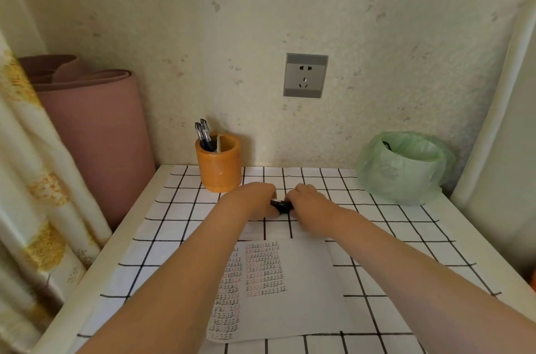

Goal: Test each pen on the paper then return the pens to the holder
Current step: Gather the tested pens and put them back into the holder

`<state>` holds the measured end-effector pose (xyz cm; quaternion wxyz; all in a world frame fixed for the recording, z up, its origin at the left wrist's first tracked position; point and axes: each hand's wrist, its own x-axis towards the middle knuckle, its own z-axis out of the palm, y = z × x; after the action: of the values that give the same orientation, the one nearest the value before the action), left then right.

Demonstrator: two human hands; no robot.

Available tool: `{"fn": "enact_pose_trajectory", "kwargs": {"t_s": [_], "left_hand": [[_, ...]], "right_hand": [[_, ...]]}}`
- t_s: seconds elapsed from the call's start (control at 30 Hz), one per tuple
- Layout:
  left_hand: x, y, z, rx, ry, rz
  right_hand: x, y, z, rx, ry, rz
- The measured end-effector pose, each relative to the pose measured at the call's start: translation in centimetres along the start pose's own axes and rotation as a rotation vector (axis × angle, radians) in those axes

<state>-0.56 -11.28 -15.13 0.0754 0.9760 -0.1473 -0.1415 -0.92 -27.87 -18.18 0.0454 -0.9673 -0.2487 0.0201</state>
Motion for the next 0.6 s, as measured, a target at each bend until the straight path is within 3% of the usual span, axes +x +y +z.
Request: {"fn": "enact_pose_trajectory", "kwargs": {"t_s": [0.17,0.27,0.47,0.6], "left_hand": [[-0.8,-1.0,-0.3,-0.038,-0.074,-0.016],[-1.5,-2.3,-1.8,-0.229,-0.048,-0.01],[-3.7,-3.2,-5.3,-0.773,0.242,0.103],[-4.8,-3.0,-6.1,-0.902,0.289,0.201]], "right_hand": [[0.0,-1.1,-0.1,-0.044,-0.012,-0.076],[0.0,-2.1,-0.8,0.064,0.033,-0.069],[0.7,-4.4,-2.1,0.655,0.083,0.016],[1.6,-6.4,-2.4,0.942,0.127,0.049]]}}
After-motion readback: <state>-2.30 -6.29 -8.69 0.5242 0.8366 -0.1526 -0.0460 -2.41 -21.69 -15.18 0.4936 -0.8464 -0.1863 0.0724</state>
